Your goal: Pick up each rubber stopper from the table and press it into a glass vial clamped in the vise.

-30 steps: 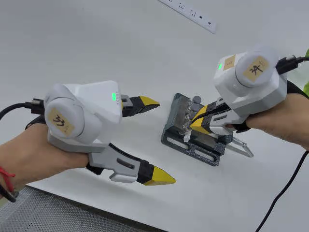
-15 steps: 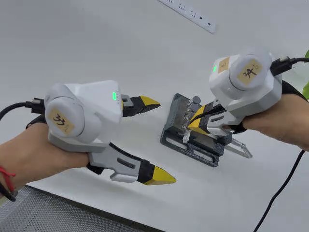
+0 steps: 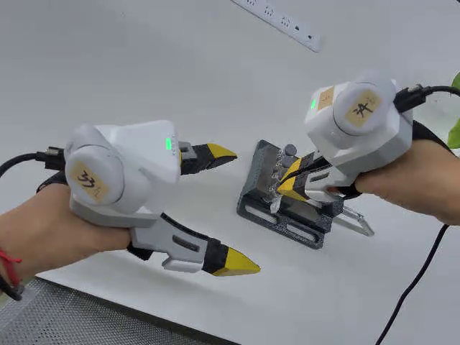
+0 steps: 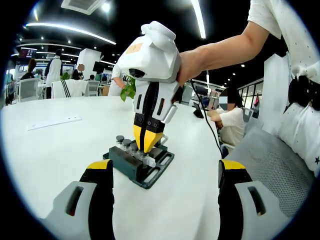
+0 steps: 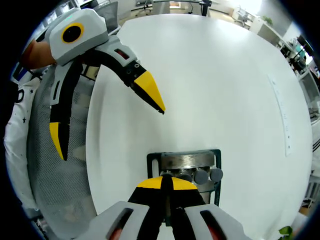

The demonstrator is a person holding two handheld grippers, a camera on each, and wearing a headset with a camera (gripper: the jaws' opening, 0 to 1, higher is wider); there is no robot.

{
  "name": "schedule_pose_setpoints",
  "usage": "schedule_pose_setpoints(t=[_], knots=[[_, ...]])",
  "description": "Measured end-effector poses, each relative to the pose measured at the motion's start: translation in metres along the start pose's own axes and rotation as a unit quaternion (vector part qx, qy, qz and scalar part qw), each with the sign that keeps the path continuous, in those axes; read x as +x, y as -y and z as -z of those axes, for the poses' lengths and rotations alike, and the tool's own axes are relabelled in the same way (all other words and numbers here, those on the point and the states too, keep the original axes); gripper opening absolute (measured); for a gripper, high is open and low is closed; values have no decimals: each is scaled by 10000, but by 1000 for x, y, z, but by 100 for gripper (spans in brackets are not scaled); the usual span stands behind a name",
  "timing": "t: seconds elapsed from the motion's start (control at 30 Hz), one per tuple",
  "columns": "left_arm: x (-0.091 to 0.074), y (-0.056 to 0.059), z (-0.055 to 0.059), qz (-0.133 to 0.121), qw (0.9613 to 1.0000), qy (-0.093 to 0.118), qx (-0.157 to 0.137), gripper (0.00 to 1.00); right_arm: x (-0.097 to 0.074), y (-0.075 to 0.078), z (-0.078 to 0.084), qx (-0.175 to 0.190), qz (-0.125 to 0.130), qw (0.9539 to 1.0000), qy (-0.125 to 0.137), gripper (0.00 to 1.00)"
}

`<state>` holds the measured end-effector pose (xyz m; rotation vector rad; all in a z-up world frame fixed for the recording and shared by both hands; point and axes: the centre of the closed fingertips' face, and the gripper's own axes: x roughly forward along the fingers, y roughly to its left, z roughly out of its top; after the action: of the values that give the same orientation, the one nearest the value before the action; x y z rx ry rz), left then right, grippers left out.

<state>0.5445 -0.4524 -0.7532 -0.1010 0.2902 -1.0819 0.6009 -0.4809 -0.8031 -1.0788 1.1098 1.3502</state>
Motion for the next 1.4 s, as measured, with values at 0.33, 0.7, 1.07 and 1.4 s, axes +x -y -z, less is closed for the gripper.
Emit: schedule_pose_setpoints(t=[0.33,0.7,1.07,1.4], knots=[[-1,3,-3,27,9999,-118,71,86,-3,1,0,342,-50,9984,438,0],[-11,4,-2,-63,9996,-254,73,87,-3,2,1,570,57,9954,767,0],[-14,7,-6,-113,9995,-288,42,87,-10,1,4,758,165,9918,1020,0],[-18,7,-4,-137,9991,-394,51,90,-27,-2,12,1120,305,9824,1463,3]])
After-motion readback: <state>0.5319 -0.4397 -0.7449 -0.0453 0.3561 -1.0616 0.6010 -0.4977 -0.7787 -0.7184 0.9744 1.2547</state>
